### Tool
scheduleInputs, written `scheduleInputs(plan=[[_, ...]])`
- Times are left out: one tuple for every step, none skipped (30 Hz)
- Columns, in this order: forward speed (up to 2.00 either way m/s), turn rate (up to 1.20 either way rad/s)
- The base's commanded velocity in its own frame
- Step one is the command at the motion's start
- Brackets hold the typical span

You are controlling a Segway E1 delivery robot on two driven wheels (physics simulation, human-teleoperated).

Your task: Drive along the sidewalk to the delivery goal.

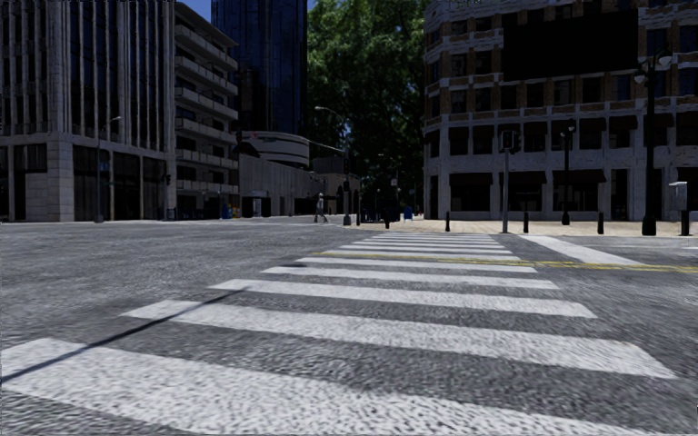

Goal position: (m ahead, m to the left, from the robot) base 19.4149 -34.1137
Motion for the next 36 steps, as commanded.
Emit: scheduleInputs(plan=[[1.35,-0.59],[1.32,-0.59],[1.29,-0.59],[1.28,-0.59],[1.28,-0.59],[1.27,-0.59],[1.27,-0.59],[1.26,-0.59],[1.26,-0.59],[1.26,-0.59],[1.25,-0.59],[1.25,-0.59],[1.25,-0.59],[1.25,-0.56],[1.25,-0.54],[1.25,-0.54],[1.25,-0.52],[1.25,-0.51],[1.25,-0.49],[1.25,-0.49],[1.25,-0.37],[1.26,-0.12],[1.26,-0.12],[1.96,0.00],[1.97,0.00],[1.97,0.00],[1.97,0.00],[1.97,0.00],[1.97,0.00],[1.97,0.00],[1.97,0.00],[1.97,0.00],[1.97,0.00],[1.97,0.00],[1.97,0.02],[1.97,0.07]])
